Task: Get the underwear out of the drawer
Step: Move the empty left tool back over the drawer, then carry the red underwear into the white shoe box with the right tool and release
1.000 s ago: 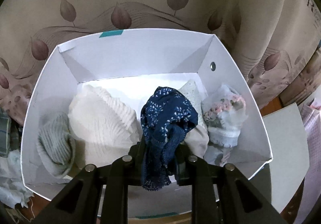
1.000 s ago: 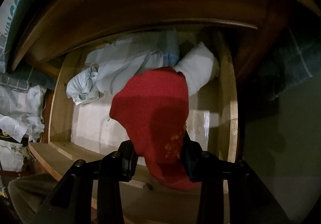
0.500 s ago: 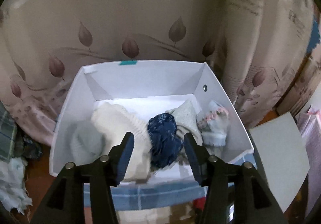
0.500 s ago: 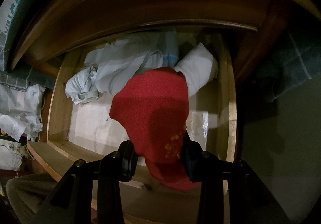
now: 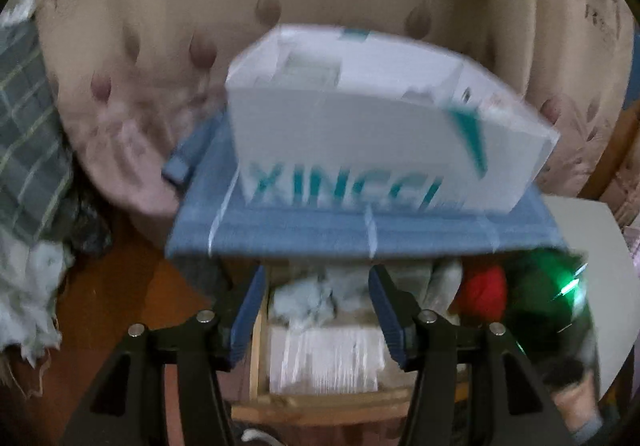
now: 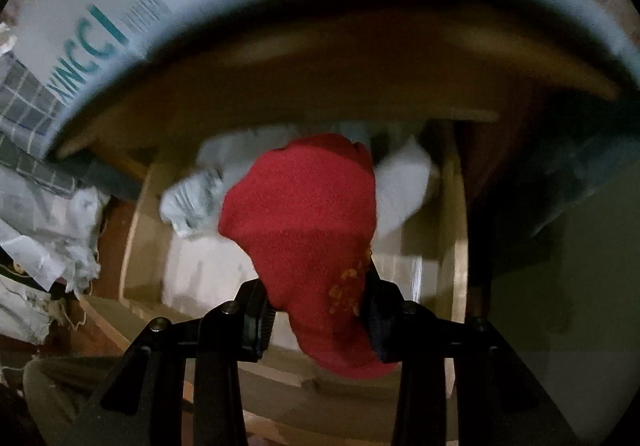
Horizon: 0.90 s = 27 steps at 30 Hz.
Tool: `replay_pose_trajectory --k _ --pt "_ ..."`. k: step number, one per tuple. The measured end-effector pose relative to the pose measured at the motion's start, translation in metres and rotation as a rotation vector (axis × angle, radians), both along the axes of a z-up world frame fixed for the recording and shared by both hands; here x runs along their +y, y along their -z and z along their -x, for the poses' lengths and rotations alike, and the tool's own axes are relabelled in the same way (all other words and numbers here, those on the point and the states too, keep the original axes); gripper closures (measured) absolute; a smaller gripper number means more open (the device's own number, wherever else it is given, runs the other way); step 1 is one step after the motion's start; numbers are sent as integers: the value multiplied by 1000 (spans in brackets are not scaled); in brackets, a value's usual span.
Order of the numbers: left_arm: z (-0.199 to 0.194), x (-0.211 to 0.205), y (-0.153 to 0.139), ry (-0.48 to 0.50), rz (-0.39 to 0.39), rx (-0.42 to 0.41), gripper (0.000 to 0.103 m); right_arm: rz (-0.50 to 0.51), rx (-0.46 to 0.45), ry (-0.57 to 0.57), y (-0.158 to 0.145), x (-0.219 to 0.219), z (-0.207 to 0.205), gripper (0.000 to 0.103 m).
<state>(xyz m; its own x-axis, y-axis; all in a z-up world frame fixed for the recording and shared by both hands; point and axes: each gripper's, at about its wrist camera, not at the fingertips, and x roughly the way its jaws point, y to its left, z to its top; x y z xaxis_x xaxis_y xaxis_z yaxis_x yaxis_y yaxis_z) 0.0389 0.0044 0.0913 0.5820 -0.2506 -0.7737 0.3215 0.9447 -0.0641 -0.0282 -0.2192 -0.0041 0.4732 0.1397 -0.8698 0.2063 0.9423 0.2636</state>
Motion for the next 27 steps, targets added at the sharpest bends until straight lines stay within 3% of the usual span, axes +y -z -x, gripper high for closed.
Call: replay_pose_trajectory --k 2,7,12,14,18,22,27 --pt "-2 3 23 -9 -44 30 48 21 -36 -10 -9 2 2 67" --pt "-4 5 59 -35 -148 -6 48 62 -44 -48 -13 8 3 67" --pt "-3 15 83 -36 -133 21 48 87 -50 -66 -21 15 11 67" --pt "-6 18 88 -25 -93 71 48 67 -58 -62 -25 17 14 67" --pt "-3 21 82 -67 -110 22 48 69 -67 -49 -39 19 18 67" --pt "-5 20 87 -77 -100 62 48 75 -69 -56 -54 27 20 67" --pt "-4 16 81 -78 -99 27 48 78 -124 -70 -89 32 30 67"
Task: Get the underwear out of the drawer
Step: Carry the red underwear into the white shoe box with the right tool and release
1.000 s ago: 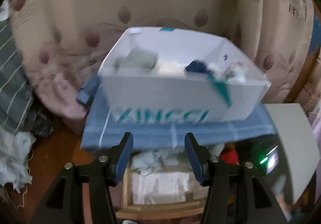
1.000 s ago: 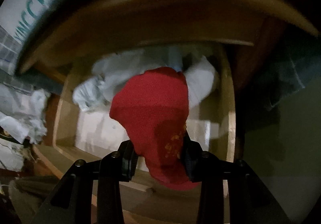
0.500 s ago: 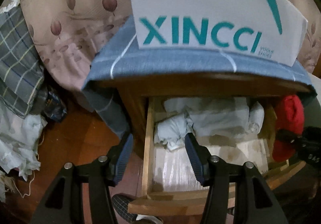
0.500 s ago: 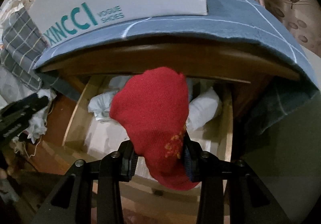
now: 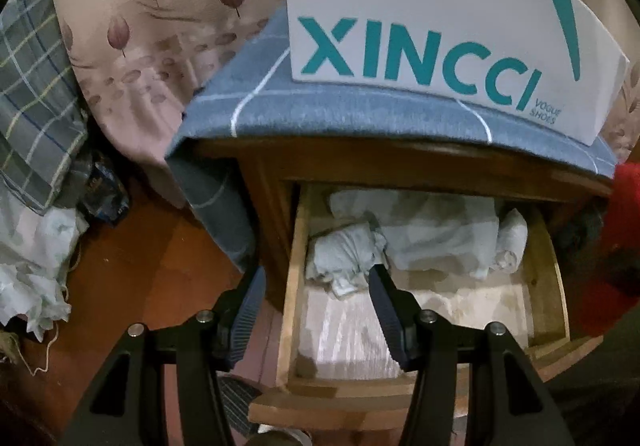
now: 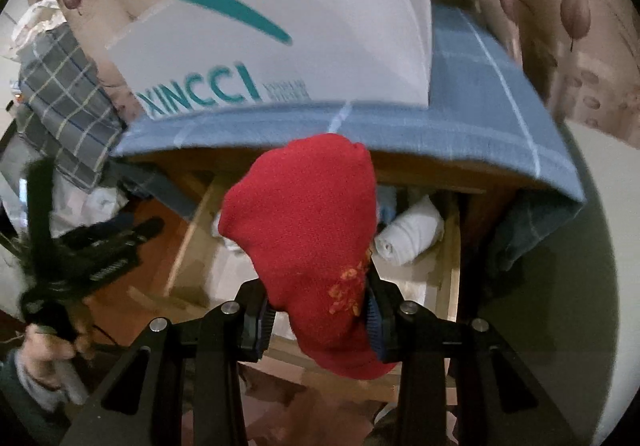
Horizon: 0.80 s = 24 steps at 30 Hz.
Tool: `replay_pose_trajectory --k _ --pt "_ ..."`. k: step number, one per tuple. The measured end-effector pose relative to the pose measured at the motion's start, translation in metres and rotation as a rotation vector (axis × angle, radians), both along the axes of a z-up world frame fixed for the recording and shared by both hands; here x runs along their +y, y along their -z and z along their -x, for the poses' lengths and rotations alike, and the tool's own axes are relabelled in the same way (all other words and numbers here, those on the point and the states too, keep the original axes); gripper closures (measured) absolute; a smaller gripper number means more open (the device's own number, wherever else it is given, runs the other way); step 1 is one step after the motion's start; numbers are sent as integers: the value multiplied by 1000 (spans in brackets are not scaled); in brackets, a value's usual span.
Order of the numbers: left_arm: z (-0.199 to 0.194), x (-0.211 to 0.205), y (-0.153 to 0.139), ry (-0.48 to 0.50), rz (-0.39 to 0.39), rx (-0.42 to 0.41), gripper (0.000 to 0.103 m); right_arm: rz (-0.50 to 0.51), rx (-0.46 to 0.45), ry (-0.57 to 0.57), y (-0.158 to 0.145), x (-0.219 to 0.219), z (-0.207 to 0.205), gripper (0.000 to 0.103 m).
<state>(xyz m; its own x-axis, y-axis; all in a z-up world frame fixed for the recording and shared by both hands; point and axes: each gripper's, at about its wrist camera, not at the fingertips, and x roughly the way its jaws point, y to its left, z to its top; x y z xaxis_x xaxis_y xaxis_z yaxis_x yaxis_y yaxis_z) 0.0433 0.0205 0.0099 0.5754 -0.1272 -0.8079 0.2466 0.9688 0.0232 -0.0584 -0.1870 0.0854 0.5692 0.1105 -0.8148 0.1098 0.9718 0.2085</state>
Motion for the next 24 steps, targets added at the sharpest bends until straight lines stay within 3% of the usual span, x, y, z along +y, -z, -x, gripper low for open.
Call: replay_pose_trajectory --k 16,19,24 --pt "3 0 8 35 -39 42 48 49 -135 -22 -114 19 -13 67" --pt "5 -3 8 41 -73 26 48 66 -164 -11 -137 16 -23 67" --pt "2 1 8 30 -50 41 48 93 -189 11 -170 8 -58 67"
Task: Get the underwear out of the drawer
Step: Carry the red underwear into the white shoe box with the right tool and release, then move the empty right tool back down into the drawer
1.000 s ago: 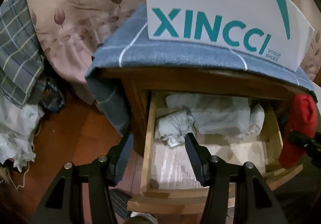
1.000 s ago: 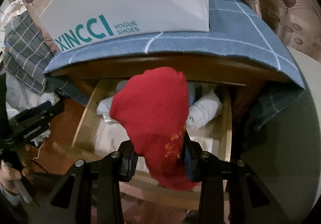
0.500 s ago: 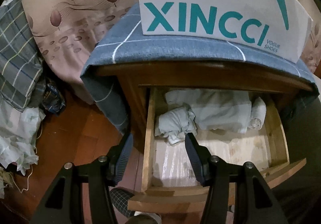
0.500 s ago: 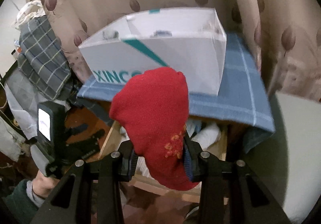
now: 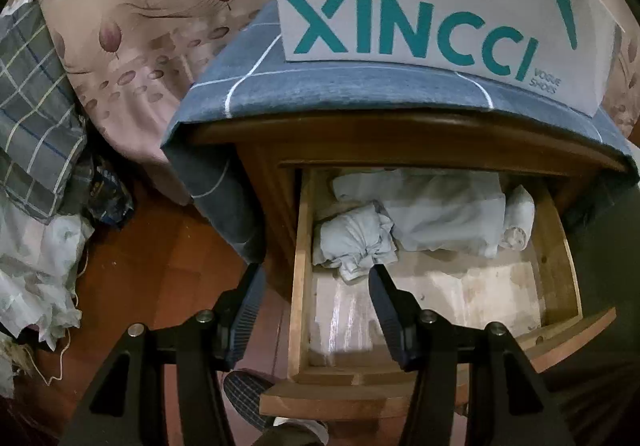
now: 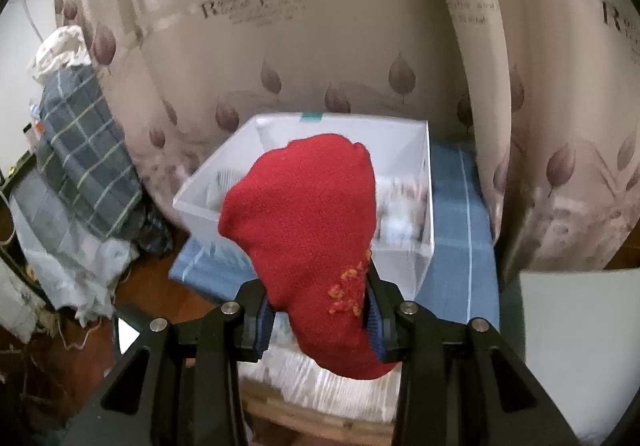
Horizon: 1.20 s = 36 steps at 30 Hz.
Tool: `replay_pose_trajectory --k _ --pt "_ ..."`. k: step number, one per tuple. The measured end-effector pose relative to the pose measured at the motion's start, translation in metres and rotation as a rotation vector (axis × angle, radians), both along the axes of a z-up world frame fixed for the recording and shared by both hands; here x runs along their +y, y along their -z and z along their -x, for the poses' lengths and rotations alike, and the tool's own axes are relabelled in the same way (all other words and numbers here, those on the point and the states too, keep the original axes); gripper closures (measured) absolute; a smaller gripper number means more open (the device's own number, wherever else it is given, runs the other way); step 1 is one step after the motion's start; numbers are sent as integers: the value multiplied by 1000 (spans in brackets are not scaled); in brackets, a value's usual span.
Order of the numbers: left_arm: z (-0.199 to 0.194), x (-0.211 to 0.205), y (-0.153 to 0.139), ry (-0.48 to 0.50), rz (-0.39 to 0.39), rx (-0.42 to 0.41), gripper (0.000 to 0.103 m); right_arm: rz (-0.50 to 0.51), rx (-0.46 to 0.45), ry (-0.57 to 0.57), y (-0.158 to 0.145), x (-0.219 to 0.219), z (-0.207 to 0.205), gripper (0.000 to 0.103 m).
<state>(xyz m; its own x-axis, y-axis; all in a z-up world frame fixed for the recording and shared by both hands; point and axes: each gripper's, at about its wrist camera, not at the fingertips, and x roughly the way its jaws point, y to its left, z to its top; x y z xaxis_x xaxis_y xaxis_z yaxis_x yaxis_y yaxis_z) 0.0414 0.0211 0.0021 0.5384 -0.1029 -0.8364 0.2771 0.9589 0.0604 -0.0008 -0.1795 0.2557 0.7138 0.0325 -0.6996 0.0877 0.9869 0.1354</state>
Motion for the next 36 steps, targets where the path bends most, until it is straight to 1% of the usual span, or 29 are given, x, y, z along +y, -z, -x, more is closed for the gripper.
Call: replay_pose_trajectory --k 4,6,8,10,12,15,16,18,20,24,27,30,32,34,36 --pt "-5 4 5 -10 32 44 48 25 -9 11 -15 -3 -30 67" --pt "-6 6 6 -15 40 54 48 41 -11 23 -21 -6 -50 67" --pt "-8 9 5 -26 54 57 48 54 -4 33 -23 -8 -67 67" --pt "-11 12 5 -43 76 66 48 61 19 38 -18 -11 -87 67" --pt "-13 17 7 -58 100 83 48 58 42 45 -9 -12 -106 67" --pt "-17 20 10 -72 120 109 48 88 108 52 13 -11 -128 67" --pt "-17 20 10 -74 125 110 48 87 141 52 24 -12 -135 67" --pt "-18 20 9 -76 117 103 48 62 183 66 43 -16 -143 67" --pt "-18 20 8 -76 119 97 48 61 228 78 62 -18 -151 67" --pt "-19 18 10 -69 121 112 48 42 269 84 87 -21 -158 66" --pt "-19 18 13 -68 115 124 48 43 271 85 94 -20 -159 63" --pt "-21 20 14 -82 120 125 48 39 254 92 92 -20 -155 60" --pt "-21 22 14 -91 120 126 48 47 242 98 90 -21 -149 53" --pt "-22 23 15 -97 121 129 48 57 217 92 83 -21 -143 44" --pt "-23 25 16 -105 119 131 48 88 199 76 74 -17 -132 42"
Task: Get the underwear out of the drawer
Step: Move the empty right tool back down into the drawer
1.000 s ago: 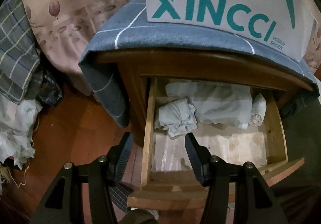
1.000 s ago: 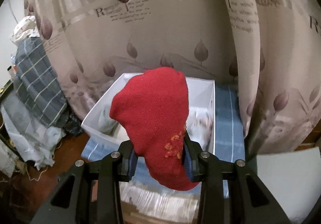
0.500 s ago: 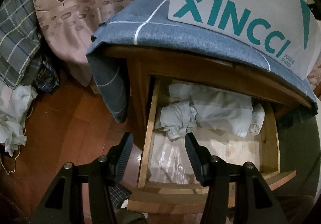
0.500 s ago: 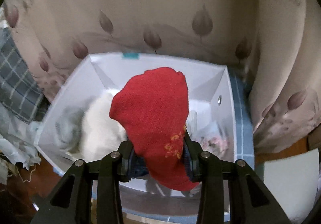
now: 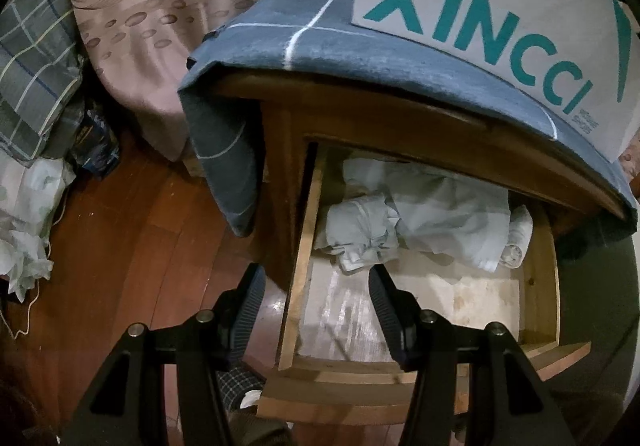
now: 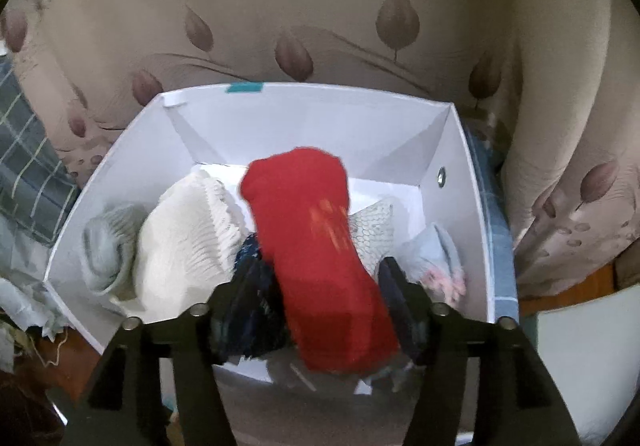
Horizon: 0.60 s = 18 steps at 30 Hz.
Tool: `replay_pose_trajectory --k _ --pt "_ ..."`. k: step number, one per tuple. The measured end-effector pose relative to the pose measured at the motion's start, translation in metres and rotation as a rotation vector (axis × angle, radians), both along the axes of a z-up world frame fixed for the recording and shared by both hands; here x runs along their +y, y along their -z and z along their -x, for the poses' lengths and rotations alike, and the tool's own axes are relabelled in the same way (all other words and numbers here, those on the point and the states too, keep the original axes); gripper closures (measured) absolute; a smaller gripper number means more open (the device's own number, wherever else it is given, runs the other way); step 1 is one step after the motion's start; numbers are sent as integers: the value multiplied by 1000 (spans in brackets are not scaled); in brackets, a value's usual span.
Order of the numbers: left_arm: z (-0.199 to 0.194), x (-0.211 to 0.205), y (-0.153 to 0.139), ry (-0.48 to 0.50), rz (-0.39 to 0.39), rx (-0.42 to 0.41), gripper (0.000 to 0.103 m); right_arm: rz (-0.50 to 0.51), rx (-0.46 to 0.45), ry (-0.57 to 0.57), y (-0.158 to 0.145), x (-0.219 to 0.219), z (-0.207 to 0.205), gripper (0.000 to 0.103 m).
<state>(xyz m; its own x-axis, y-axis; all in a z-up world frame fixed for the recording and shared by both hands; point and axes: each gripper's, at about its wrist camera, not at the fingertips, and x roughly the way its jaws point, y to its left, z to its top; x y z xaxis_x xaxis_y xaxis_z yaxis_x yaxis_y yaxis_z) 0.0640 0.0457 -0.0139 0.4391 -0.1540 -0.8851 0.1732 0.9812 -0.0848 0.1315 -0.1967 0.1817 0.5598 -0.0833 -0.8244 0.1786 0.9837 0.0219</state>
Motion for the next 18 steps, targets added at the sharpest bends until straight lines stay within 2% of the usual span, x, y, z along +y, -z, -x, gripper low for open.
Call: replay_pose_trajectory --k 5,9,13,15,18 --pt "0 4 0 -16 -12 -4 48 28 -43 -40 -21 6 35 41" --pt "-2 10 1 -40 -15 2 48 104 -55 -119 -30 18 80 41" --pt "-2 15 1 -66 -12 1 48 185 -18 -220 -22 33 120 41" --pt "-2 17 2 -67 -6 6 48 236 18 -314 -11 44 137 41" --pt "-1 18 0 -72 -19 -7 48 250 113 -468 19 58 154 41"
